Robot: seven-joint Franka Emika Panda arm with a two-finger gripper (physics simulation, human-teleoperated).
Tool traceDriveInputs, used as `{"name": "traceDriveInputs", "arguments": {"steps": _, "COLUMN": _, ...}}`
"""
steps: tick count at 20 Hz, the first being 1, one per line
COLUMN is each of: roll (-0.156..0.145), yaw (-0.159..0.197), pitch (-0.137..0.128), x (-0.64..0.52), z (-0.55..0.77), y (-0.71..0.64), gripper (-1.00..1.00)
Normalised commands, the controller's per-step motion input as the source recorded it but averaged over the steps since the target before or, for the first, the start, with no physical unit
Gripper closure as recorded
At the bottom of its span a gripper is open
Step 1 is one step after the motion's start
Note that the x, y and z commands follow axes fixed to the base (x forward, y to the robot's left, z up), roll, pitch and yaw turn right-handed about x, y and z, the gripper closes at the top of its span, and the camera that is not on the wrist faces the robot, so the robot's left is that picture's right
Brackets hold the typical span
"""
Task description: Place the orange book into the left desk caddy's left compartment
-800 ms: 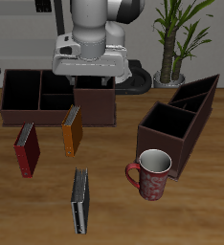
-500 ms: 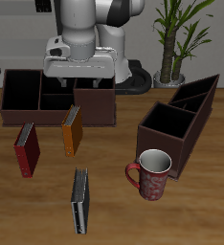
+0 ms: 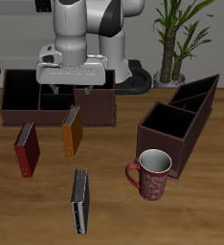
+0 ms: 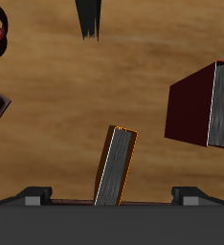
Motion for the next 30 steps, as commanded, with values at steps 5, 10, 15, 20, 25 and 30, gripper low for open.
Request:
{"name": "traceDriveInputs", "arguments": {"steps": 5, "roll": -0.025, "yaw": -0.033, "pitch": 0.008, "x": 0.03, "z": -0.26, "y": -0.15, "gripper": -1.00}}
{"name": "traceDriveInputs", "arguments": {"steps": 10, "roll": -0.007, "yaw": -0.001, "pitch": 0.013, "x": 0.04, "z": -0.30, "y": -0.06, "gripper": -1.00}}
{"name": "traceDriveInputs", "arguments": {"steps": 15, "roll": 0.001, "yaw": -0.030, "pitch": 0.014, "x": 0.02, "z": -0.35, "y": 0.04, "gripper": -1.00}}
{"name": "traceDriveInputs", "arguments": {"steps": 20, "roll": 0.008, "yaw": -0.027, "pitch": 0.046, "x": 0.06, "z": -0.33, "y": 0.00, "gripper": -1.00}}
{"name": "traceDriveInputs", "arguments": {"steps": 25, "roll": -0.007, "yaw": -0.004, "pitch": 0.045, "x": 0.07, "z": -0.38, "y": -0.09, "gripper": 1.00}}
{"name": "traceDriveInputs", "arguments": {"steps": 30, "roll": -0.003, "yaw": 0.004, "pitch": 0.009, "x": 0.03, "z": -0.09, "y": -0.01, "gripper": 1.00}}
